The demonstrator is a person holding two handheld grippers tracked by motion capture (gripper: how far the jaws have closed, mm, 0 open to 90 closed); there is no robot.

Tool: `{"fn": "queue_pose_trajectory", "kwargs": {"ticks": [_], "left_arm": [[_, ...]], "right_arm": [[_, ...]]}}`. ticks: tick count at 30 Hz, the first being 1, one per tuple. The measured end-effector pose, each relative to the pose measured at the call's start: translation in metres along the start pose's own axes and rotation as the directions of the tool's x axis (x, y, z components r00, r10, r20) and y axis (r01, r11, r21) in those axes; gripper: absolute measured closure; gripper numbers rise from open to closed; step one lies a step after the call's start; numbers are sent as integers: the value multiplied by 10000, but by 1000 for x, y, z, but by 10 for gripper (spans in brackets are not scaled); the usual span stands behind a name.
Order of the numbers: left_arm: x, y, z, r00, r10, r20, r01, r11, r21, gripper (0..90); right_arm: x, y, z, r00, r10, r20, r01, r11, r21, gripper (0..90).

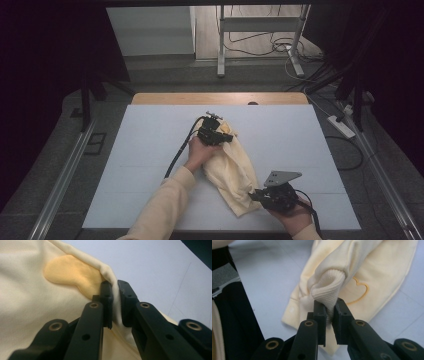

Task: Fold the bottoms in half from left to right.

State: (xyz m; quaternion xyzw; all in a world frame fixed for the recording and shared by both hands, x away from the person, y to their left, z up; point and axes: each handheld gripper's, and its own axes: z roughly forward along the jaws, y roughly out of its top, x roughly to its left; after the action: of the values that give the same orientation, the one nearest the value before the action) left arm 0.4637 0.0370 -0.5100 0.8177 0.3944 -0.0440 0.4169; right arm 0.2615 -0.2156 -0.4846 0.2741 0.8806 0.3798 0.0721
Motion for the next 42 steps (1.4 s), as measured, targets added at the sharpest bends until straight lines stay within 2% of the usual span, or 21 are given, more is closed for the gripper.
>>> {"fn": "queue_pose_trajectory", "kwargs": {"ticks": [8,17,23,24,26,28,31,34,42], "left_arm": [[0,-2,3,10000,69,7,-69,10000,47,814],[-2,-2,3,9998,192,-37,-192,9998,25,803],[-7,-2,-2,9993,357,-128,-361,9988,-338,722],[-8,-2,-3,9991,386,-147,-391,9984,-418,684],[-11,-1,-7,9984,539,-177,-548,9972,-514,544],[-14,-1,-14,9975,685,-194,-696,9956,-621,466],[-20,-3,-26,9950,800,-602,-856,9916,-965,353],[-25,-7,-39,9934,925,-678,-1003,9875,-1219,339],[-31,-25,-70,9867,1309,-967,-1411,9842,-1074,294]], "right_arm": [[-3,-7,6,9999,54,136,-61,9985,550,812],[-4,-11,9,9998,96,177,-108,9975,698,811],[-7,-12,8,9997,86,248,-104,9973,727,787],[-7,-12,8,9996,71,273,-91,9973,724,771],[-7,-12,7,9993,1,385,-25,9979,644,669],[-8,-10,4,9986,-94,516,66,9985,542,593],[-11,-7,-3,9981,55,621,-62,9999,116,476],[-14,-5,-8,9973,291,675,-275,9993,-244,416],[-15,2,-12,9972,441,598,-403,9972,-626,378]]}}
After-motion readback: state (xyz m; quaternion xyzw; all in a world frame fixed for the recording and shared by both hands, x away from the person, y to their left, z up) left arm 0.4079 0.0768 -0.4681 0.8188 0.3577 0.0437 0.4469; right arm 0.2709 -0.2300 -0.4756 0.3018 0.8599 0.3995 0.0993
